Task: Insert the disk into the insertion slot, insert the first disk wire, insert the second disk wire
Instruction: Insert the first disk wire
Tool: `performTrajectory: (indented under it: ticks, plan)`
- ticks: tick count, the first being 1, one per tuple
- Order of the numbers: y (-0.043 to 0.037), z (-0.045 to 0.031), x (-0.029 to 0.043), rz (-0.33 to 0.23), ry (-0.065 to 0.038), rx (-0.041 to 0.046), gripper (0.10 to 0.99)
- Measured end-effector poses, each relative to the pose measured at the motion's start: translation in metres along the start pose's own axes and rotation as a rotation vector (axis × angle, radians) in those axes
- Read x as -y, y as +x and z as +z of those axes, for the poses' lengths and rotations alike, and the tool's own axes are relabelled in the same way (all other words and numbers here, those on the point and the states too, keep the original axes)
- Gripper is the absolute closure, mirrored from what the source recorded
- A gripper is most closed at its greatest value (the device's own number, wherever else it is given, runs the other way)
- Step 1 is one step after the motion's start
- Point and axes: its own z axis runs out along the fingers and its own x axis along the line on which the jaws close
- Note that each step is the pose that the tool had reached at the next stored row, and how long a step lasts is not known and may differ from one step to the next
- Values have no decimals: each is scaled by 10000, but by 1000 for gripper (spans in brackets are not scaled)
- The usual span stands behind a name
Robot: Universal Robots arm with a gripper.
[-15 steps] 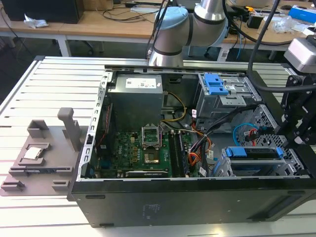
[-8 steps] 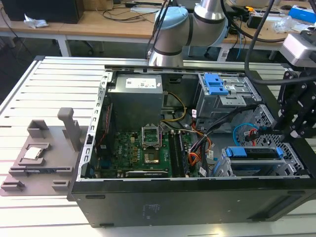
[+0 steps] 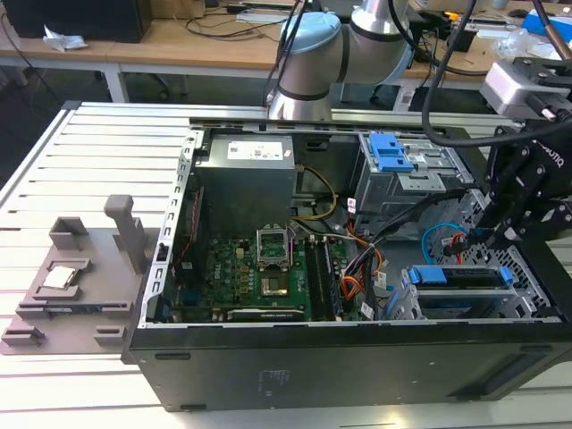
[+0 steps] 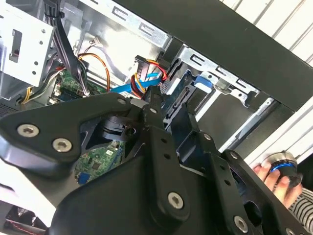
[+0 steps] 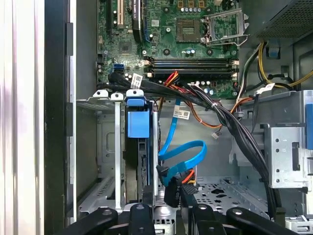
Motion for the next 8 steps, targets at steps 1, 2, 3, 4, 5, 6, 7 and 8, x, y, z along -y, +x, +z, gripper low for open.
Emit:
performTrajectory:
  ticks: [1,2,3,4,5,6,7,8]
  plan:
    - [-1,1,0,0,0,1,725]
    - [0,1,0,1,0,1,725]
    - [0,1,0,1,1,0,741]
    - [-1,1,0,1,0,1,741]
    - [-1,1,0,0,0,0,808]
    - [-1,2,0,1,0,1,871]
    - [0,2,0,1,0,0,871]
    - [0,2,0,0,0,0,929]
